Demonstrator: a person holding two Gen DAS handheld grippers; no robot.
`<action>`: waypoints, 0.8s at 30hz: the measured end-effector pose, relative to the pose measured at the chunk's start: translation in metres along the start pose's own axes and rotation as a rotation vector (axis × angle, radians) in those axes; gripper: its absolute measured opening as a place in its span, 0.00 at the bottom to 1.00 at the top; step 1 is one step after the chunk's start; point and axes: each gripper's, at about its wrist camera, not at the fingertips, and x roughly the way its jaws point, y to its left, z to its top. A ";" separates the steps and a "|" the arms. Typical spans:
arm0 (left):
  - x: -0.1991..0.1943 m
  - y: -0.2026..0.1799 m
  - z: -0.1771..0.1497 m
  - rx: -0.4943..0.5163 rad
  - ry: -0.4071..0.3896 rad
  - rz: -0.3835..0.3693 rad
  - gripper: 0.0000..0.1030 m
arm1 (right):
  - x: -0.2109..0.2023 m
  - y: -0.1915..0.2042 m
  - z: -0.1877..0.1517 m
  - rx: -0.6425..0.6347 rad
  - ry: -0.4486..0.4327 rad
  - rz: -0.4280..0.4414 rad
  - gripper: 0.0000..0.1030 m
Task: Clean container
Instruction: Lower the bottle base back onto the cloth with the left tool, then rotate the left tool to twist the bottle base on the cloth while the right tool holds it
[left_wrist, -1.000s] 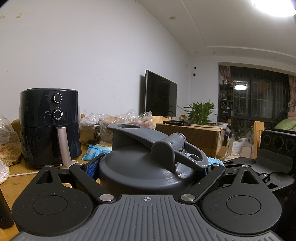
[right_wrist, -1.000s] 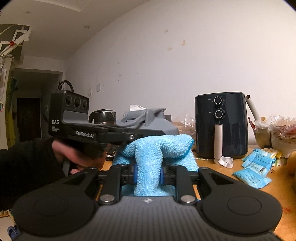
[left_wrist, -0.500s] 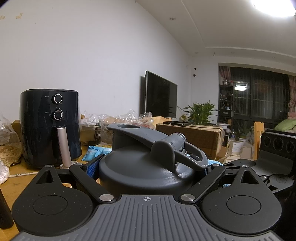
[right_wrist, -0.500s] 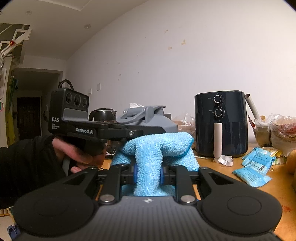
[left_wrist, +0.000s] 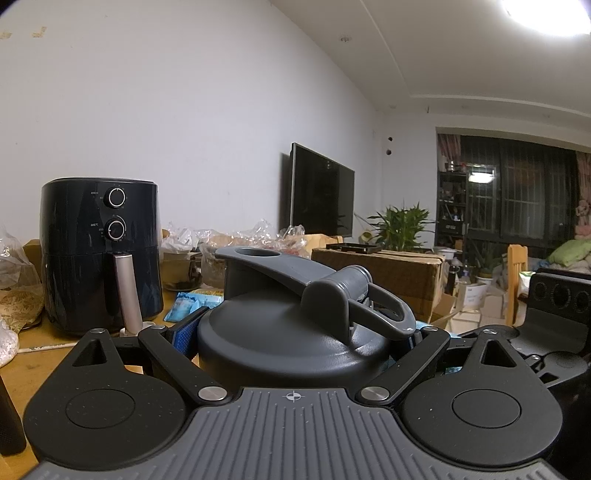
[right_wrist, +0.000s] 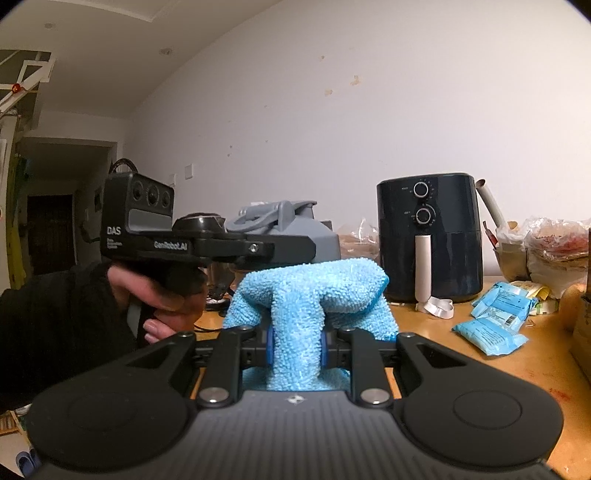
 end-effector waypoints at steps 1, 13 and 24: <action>0.000 0.000 0.000 0.000 -0.001 0.000 0.92 | -0.003 0.000 0.000 0.000 -0.008 0.000 0.18; 0.000 -0.001 -0.001 0.001 -0.013 0.016 0.92 | -0.027 -0.004 0.000 0.032 -0.019 -0.030 0.18; 0.001 0.003 0.000 -0.007 -0.012 0.008 0.93 | -0.028 -0.004 -0.010 0.059 0.010 -0.022 0.20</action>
